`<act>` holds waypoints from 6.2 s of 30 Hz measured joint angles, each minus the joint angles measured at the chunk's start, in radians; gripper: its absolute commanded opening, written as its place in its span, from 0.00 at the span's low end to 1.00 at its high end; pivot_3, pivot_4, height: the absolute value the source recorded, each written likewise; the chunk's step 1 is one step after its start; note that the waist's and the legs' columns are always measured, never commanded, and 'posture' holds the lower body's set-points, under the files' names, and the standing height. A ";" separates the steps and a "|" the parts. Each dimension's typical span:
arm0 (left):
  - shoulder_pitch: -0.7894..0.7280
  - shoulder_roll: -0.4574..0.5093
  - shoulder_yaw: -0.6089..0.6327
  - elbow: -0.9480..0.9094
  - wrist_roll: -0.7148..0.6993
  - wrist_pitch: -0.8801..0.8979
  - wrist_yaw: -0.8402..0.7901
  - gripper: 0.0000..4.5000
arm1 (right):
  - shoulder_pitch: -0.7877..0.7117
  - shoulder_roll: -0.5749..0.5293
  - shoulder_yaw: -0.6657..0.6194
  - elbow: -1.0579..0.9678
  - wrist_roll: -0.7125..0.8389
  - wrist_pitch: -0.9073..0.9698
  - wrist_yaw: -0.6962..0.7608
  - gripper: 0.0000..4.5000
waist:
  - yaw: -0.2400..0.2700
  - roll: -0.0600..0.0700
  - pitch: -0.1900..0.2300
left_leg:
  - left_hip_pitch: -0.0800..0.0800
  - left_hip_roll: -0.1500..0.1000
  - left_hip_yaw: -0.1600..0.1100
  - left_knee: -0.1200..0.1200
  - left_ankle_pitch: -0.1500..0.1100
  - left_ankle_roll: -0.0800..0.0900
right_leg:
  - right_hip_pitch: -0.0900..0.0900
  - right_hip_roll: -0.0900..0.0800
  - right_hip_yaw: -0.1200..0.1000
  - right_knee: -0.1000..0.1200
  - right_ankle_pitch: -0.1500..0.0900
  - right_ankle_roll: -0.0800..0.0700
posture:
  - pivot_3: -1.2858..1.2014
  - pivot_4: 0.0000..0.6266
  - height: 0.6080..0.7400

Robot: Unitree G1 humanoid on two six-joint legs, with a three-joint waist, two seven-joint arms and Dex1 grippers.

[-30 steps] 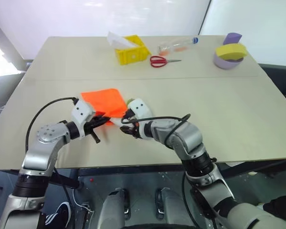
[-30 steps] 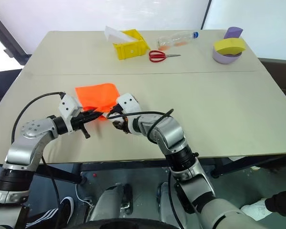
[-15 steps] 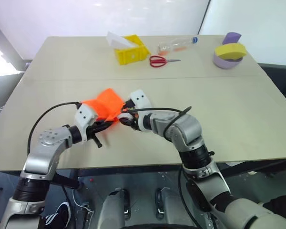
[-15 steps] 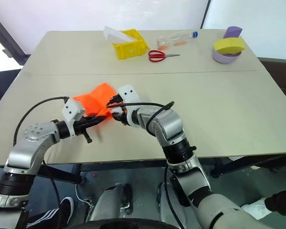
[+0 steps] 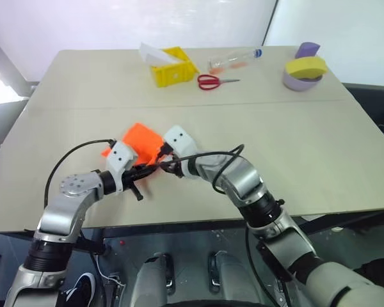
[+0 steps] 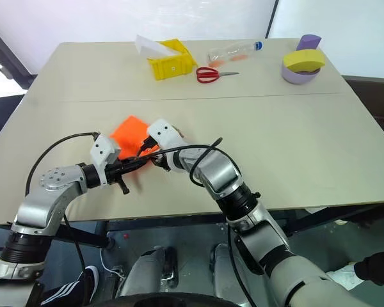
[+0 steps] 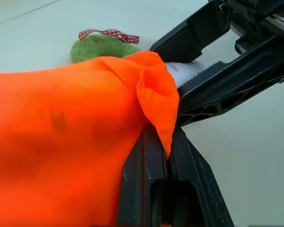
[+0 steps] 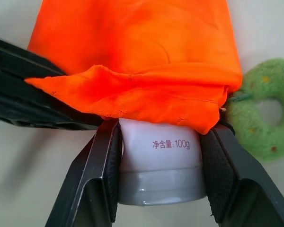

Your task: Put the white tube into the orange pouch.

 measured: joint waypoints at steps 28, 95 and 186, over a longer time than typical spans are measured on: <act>-0.027 -0.011 0.037 -0.010 -0.044 -0.027 0.012 0.00 | 0.064 -0.038 0.011 0.010 -0.057 -0.101 0.132 0.39 | -0.001 0.000 0.000 | 0.000 -0.001 0.000 -0.008 0.000 -0.005 | -0.002 -0.003 0.000 -0.002 0.000 0.000 | 0.52 0.24 1.00; 0.071 0.054 -0.014 -0.007 0.033 -0.167 -0.031 0.00 | 0.021 -0.247 -0.337 0.125 0.094 -0.225 0.198 1.00 | 0.002 0.000 0.000 | 0.003 -0.001 -0.001 -0.010 0.006 -0.005 | -0.001 0.001 -0.003 -0.001 0.001 -0.002 | 0.52 0.24 1.00; -0.252 -0.079 -0.108 0.104 -0.103 -0.069 -0.165 1.00 | 0.339 -0.368 -0.444 -0.154 0.068 -0.034 0.033 0.00 | 0.034 -0.001 -0.001 | 0.003 -0.004 -0.002 -0.007 0.014 0.002 | 0.005 0.000 -0.005 -0.003 0.003 -0.001 | 0.52 0.24 1.00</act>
